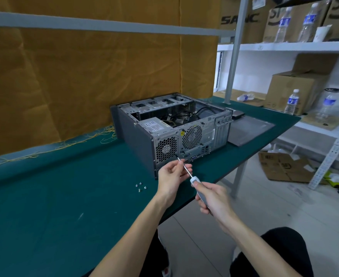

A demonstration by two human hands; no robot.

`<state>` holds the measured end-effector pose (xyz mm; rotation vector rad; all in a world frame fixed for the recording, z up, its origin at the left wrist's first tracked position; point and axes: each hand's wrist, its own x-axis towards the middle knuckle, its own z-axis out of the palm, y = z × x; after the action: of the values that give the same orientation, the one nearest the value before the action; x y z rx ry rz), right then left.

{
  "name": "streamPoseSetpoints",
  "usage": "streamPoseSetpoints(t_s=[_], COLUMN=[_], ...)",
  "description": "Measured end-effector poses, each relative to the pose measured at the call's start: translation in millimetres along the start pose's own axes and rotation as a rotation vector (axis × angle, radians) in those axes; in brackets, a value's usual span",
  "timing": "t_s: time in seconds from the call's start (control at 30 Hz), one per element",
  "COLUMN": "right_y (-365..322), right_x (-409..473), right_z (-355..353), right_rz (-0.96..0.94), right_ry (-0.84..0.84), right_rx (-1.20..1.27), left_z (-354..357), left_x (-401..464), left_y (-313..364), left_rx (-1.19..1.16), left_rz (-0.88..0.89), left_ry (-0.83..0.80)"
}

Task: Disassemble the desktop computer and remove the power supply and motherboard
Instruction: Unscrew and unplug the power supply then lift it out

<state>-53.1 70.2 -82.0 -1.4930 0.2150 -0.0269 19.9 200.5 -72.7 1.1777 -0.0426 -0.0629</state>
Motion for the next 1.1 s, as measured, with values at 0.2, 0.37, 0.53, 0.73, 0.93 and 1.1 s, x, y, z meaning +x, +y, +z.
streamPoseSetpoints(t_s=[0.2, 0.37, 0.53, 0.73, 0.93, 1.1], right_y=[2.0, -1.2, -4.3, -9.4, -14.2, -15.4], right_x=[0.7, 3.3, 2.5, 1.4, 1.2, -1.2], right_z=[-2.4, -1.9, -4.4, -4.9, -5.4, -6.0], right_rz=[0.027, 0.044, 0.125, 0.167, 0.266, 0.380], right_ry=[0.009, -0.001, -0.029, -0.043, -0.085, -0.190], right_rx=[0.023, 0.035, 0.148, 0.163, 0.259, 0.419], left_z=[0.8, 0.9, 4.8, 3.3, 4.0, 4.8], left_x=[-0.3, 1.6, 2.2, 2.6, 3.3, 3.2], left_y=[0.3, 1.9, 1.9, 0.3, -1.2, -1.6], left_rx=[0.012, -0.025, 0.019, 0.019, 0.027, 0.024], left_rz=[-0.004, -0.028, -0.020, -0.011, -0.010, -0.007], left_ry=[-0.016, -0.015, -0.005, 0.003, 0.028, 0.050])
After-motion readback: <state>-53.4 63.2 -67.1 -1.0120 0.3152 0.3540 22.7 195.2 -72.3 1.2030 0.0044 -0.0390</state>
